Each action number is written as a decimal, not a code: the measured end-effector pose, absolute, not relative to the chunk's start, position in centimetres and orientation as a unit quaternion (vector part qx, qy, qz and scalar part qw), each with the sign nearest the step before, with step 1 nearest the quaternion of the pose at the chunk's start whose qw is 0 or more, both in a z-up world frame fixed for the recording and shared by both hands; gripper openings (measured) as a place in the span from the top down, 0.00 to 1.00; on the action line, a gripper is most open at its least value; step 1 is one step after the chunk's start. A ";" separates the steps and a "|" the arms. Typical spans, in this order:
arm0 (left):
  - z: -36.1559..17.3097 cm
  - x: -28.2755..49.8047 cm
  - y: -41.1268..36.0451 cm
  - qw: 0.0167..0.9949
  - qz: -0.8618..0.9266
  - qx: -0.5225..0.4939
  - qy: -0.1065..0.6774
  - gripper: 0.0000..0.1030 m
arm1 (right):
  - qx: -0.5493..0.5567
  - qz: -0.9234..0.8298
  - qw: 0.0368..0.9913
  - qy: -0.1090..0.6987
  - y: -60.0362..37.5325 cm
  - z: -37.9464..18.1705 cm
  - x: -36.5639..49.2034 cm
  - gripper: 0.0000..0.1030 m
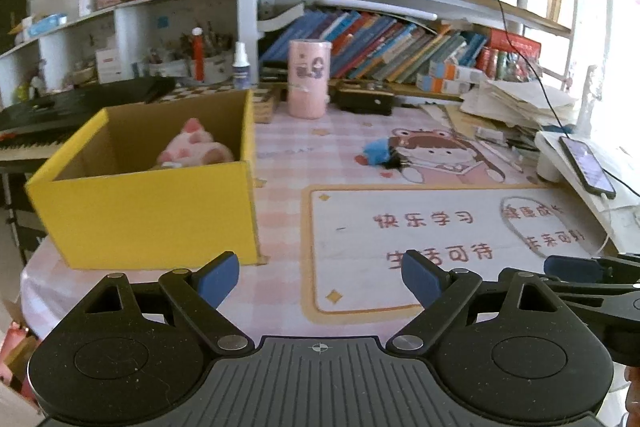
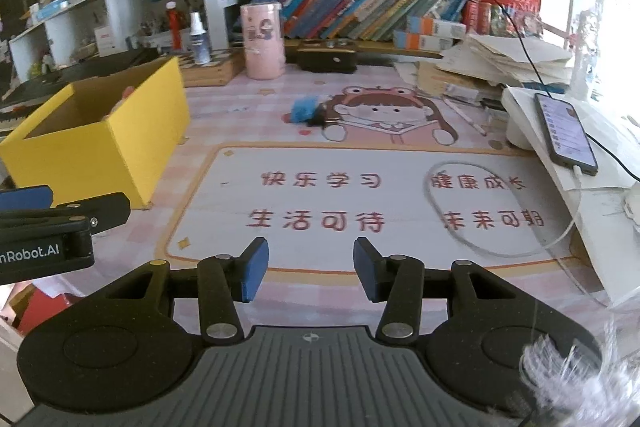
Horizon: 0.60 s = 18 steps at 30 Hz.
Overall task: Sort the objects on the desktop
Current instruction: 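Withdraw both open tools from the yellow box back over the desk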
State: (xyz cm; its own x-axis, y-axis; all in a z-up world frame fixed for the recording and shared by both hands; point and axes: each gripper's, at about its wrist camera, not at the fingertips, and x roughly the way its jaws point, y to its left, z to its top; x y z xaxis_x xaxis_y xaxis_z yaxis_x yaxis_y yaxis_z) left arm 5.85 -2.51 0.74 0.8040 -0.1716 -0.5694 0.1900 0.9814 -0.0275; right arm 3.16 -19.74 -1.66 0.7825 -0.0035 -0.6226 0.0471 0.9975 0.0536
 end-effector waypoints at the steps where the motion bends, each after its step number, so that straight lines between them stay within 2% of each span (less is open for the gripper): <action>1: 0.7 6.1 -2.9 0.949 -0.098 0.016 0.299 0.12 | 0.034 -0.015 0.943 0.331 -20.1 -1.7 3.3 0.57; 18: -0.3 11.2 -7.9 0.942 -0.107 0.016 0.318 0.12 | 0.034 -0.013 0.938 0.346 -24.9 -2.2 8.7 0.56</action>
State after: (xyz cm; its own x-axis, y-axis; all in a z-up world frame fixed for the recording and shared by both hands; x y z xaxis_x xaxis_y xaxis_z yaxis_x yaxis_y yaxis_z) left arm 11.21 -7.89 -0.27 0.7747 -0.1916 -0.6026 0.2122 0.9765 -0.0377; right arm 8.73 -24.93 -2.22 0.7605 -0.0014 -0.6493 0.0478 0.9974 0.0540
